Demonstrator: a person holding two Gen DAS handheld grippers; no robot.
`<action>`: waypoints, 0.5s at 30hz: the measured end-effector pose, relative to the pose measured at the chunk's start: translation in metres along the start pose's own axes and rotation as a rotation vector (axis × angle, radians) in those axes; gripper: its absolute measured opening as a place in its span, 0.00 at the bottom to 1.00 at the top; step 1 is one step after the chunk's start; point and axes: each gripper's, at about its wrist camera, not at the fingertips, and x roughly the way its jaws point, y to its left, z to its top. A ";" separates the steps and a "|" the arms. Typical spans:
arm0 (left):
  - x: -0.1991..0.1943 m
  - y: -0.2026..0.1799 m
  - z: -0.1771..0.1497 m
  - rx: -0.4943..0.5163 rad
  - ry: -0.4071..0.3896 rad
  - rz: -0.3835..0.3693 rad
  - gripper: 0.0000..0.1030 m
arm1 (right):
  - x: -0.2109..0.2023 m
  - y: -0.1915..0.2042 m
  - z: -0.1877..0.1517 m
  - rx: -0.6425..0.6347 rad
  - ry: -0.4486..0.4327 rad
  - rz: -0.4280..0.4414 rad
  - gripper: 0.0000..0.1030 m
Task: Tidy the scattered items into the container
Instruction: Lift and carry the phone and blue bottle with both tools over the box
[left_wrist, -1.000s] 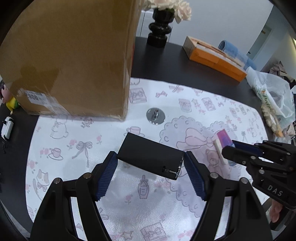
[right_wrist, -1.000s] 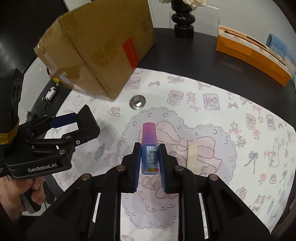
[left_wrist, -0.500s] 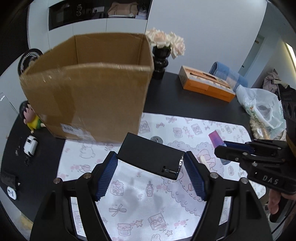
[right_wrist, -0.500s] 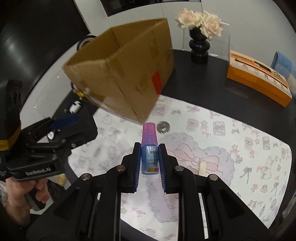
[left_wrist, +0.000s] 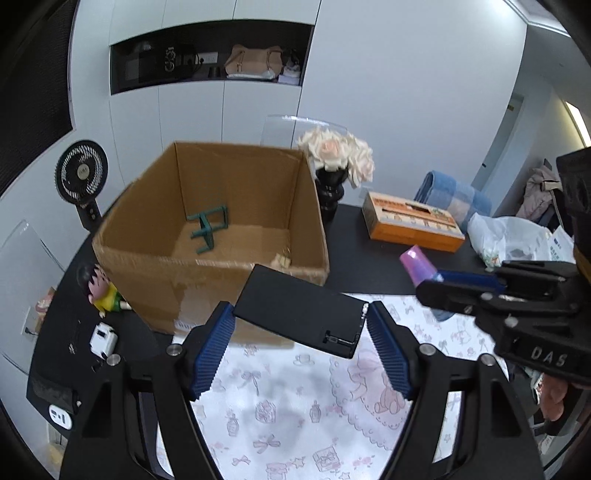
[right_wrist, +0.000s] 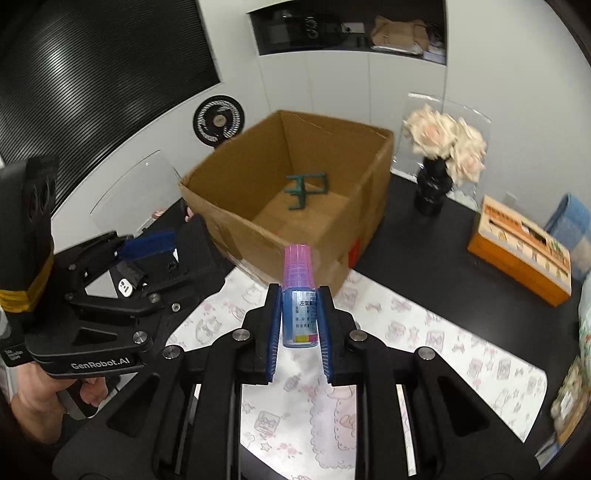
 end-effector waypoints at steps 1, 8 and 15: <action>-0.002 0.002 0.005 -0.004 -0.005 -0.001 0.70 | 0.000 0.003 0.006 -0.005 -0.003 0.006 0.18; -0.004 0.025 0.040 -0.025 -0.016 0.004 0.70 | 0.001 0.011 0.051 0.003 -0.016 0.066 0.18; 0.009 0.057 0.068 -0.066 0.000 0.019 0.70 | 0.029 0.011 0.090 0.011 0.022 0.064 0.18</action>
